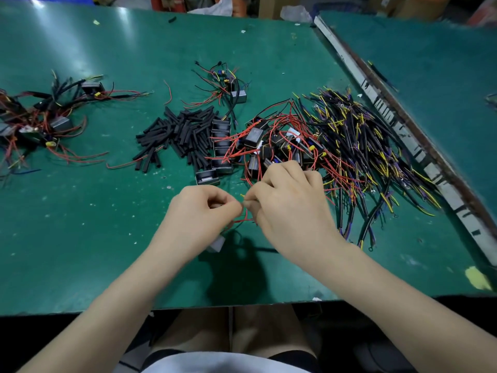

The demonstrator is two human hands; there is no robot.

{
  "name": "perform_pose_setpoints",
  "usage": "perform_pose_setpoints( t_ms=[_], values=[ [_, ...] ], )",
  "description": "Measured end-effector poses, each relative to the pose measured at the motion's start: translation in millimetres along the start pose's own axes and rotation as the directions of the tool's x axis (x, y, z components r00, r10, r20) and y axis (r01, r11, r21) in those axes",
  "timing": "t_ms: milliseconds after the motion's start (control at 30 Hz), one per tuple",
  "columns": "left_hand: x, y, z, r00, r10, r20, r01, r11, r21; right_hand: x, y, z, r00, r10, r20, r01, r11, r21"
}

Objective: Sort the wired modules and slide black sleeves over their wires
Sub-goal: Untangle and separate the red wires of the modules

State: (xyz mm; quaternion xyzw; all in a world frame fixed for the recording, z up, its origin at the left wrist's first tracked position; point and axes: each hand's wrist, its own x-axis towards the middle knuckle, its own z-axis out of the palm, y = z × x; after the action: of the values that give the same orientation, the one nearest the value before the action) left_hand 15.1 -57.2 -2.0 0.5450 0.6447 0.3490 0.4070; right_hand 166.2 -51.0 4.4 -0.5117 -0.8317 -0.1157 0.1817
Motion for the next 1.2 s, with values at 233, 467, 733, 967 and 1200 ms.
perform_pose_setpoints(
  t_ms=[233,467,733,967,1200],
  values=[
    [10,-2,-12,0.993,-0.055,0.102,0.063,0.995,-0.074,9,12,11,0.993,-0.004,0.115,-0.029,0.957,0.288],
    [18,1,-12,0.998,0.025,0.053,-0.019,0.995,-0.098,19,18,20,0.989,0.072,0.128,-0.12,0.897,0.424],
    [26,2,-15,0.985,0.17,0.041,-0.174,0.978,0.117,27,16,12,0.984,0.107,0.143,-0.157,0.898,0.411],
    [26,11,-25,0.996,0.07,0.051,-0.083,0.939,0.334,29,8,7,0.991,-0.095,0.091,0.084,0.99,0.11],
    [12,1,-14,0.999,-0.044,0.017,0.047,0.985,-0.169,22,-13,25,0.973,0.08,-0.218,-0.07,0.996,0.049]
  ],
)
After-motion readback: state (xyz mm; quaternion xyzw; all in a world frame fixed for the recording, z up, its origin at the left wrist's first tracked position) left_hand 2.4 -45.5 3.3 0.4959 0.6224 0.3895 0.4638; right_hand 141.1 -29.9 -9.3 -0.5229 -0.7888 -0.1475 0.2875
